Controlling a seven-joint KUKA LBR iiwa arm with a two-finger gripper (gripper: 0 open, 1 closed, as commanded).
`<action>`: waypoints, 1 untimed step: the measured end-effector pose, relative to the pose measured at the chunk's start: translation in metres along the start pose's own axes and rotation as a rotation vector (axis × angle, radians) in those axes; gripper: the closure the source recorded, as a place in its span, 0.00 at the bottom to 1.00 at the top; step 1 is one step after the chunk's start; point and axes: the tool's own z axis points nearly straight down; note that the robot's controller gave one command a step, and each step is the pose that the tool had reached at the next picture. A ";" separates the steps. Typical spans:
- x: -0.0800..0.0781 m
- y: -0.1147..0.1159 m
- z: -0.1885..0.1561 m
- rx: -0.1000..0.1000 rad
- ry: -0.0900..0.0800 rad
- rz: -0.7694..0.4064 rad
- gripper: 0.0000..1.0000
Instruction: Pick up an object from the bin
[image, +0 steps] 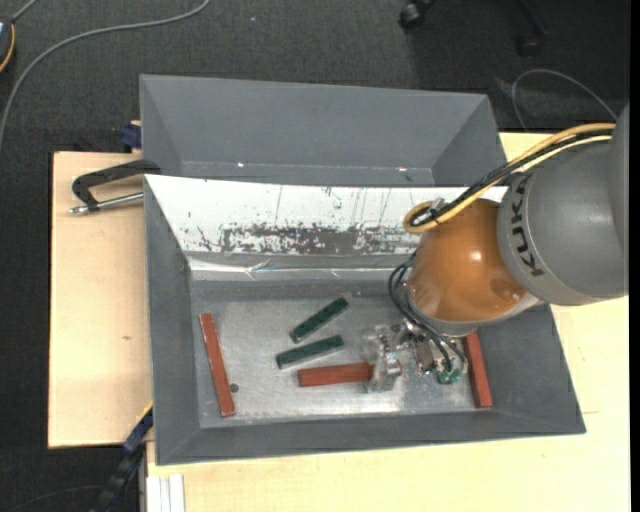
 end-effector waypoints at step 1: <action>-0.013 -0.012 -0.144 0.003 -0.014 -0.034 1.00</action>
Offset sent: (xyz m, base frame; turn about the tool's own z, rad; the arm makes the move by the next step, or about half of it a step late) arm 0.0116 -0.0109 0.1386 -0.0349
